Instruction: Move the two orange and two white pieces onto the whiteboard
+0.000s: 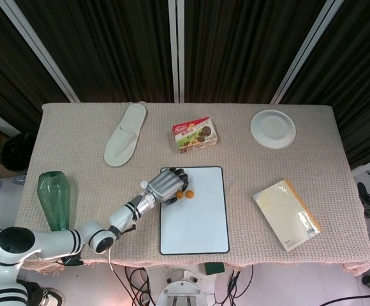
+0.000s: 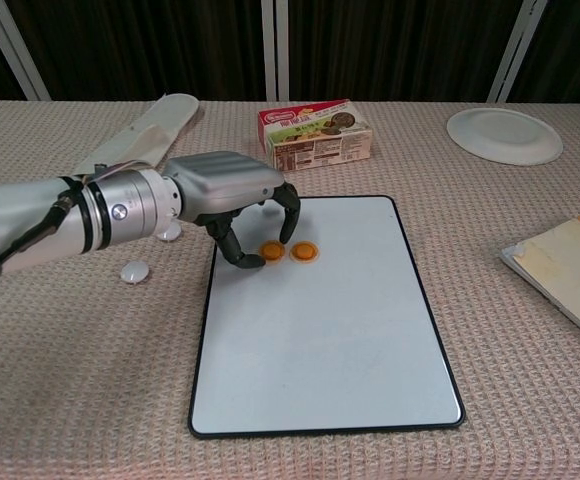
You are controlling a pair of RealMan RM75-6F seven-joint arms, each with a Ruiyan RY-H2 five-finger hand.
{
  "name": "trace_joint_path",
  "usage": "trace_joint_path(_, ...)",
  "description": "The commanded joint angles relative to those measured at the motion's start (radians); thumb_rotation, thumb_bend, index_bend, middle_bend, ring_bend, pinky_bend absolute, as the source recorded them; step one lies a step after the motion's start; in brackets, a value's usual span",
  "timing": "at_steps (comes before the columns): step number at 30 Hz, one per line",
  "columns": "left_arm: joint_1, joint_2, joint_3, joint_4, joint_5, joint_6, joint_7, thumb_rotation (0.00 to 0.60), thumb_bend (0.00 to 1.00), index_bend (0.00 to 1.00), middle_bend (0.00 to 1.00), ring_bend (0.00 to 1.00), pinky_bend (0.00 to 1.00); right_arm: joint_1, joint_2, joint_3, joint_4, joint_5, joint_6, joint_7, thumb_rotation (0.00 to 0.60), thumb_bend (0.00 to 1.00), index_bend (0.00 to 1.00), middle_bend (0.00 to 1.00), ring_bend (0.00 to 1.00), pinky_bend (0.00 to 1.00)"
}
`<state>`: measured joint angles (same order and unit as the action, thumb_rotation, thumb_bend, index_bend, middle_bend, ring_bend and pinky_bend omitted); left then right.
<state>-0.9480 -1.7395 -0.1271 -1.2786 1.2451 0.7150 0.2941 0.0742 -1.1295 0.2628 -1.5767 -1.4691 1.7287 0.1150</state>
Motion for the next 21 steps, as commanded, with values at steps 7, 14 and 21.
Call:
trace_joint_path(7,-0.015,0.013,-0.003,-0.020,-0.029,-0.021,0.004,0.600,0.30,0.58,0.28,0.18,0.27,0.000,-0.003,-0.002,0.006,0.003,-0.005,0.005,0.600,0.21,0.00,0.00,0.00,0.00)
trace_joint_path(14,-0.022,0.014,0.000,-0.022,-0.036,-0.030,-0.008,0.600,0.30,0.58,0.28,0.18,0.27,-0.001,-0.008,-0.002,0.010,0.004,-0.006,0.006,0.600,0.21,0.00,0.00,0.00,0.00)
trace_joint_path(21,-0.025,0.006,0.007,-0.012,-0.027,-0.020,-0.014,0.600,0.30,0.56,0.28,0.18,0.27,0.000,-0.008,-0.001,0.013,0.005,-0.007,0.005,0.600,0.21,0.00,0.00,0.00,0.00)
